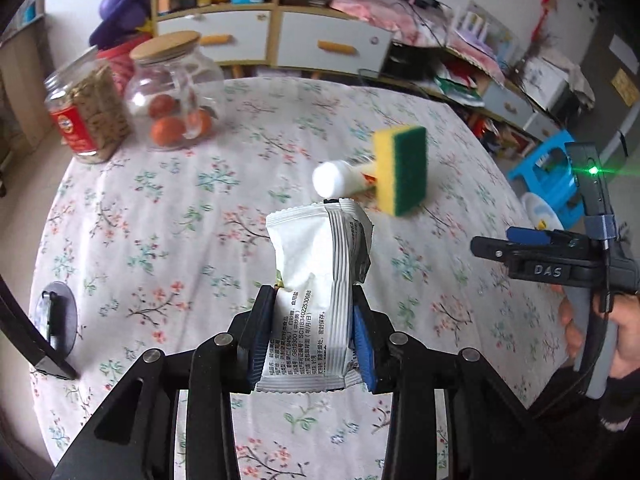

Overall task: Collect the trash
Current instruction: 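Grasp the green-yellow sponge with the right tool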

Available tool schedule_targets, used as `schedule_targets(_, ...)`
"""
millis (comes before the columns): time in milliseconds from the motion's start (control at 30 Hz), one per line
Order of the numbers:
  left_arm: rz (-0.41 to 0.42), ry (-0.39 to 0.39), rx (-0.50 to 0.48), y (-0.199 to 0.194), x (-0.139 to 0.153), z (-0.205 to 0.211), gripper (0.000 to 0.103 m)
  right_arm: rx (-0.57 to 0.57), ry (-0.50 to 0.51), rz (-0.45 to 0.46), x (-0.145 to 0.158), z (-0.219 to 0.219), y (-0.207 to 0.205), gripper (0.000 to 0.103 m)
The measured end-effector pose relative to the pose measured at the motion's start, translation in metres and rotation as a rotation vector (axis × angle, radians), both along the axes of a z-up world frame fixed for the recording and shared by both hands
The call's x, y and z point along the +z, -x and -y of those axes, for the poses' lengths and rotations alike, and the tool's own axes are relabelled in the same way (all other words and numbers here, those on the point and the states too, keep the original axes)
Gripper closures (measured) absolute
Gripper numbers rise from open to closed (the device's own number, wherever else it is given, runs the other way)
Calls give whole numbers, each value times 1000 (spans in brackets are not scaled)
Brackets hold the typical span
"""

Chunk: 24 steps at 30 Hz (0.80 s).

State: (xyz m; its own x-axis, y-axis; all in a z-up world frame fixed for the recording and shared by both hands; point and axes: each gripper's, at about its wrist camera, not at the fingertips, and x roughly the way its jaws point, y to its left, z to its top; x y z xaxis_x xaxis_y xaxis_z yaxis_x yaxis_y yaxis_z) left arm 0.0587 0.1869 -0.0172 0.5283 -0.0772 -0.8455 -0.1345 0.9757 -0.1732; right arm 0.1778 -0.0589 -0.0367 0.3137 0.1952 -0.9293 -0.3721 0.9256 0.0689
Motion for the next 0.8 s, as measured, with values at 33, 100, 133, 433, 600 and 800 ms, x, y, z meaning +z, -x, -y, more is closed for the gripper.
schedule_targets(33, -2, 5, 9, -1, 0, -4, 64, 6, -6, 2, -2, -8, -3, 18)
schedule_targets(100, -4, 14, 27, -1, -2, -10, 64, 16, -14, 6, -5, -21, -8, 18)
schedule_targets(133, -5, 20, 33, -1, -1, -12, 64, 22, -18, 9, -6, -28, -10, 17)
schedule_targets(433, 0, 47, 78, -9, 1, -25, 64, 57, -49, 30, -23, -75, -30, 18)
schedule_targets(600, -3, 54, 91, -12, 1, -27, 64, 61, -66, 79, -26, -86, -37, 18)
schedule_targets(800, -5, 71, 107, -16, 2, -28, 64, 74, -74, 93, -30, -93, -44, 34)
